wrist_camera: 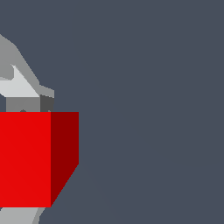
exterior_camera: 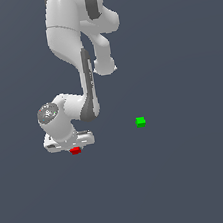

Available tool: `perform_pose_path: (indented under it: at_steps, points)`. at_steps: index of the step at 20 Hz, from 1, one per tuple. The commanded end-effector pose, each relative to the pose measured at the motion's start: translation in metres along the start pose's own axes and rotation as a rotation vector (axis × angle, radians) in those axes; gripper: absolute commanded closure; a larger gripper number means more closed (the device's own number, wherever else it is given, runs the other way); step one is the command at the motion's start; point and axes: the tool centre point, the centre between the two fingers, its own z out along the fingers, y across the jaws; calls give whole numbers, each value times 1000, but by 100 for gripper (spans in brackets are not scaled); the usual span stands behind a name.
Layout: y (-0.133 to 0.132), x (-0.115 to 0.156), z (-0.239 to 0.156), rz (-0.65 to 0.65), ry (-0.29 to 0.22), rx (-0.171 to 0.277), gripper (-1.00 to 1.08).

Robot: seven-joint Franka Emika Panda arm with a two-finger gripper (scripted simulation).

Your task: Stack the red cube on top of the green cube.

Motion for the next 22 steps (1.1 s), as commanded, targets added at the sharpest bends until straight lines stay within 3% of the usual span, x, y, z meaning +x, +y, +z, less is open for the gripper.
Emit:
perform_pose_path:
  at_steps: [1, 7, 22]
  points:
    - [0, 0, 0, 0, 0, 0, 108]
    - [-1, -1, -15, 0, 0, 0, 108]
    - [-1, -1, -98, 0, 0, 0, 108]
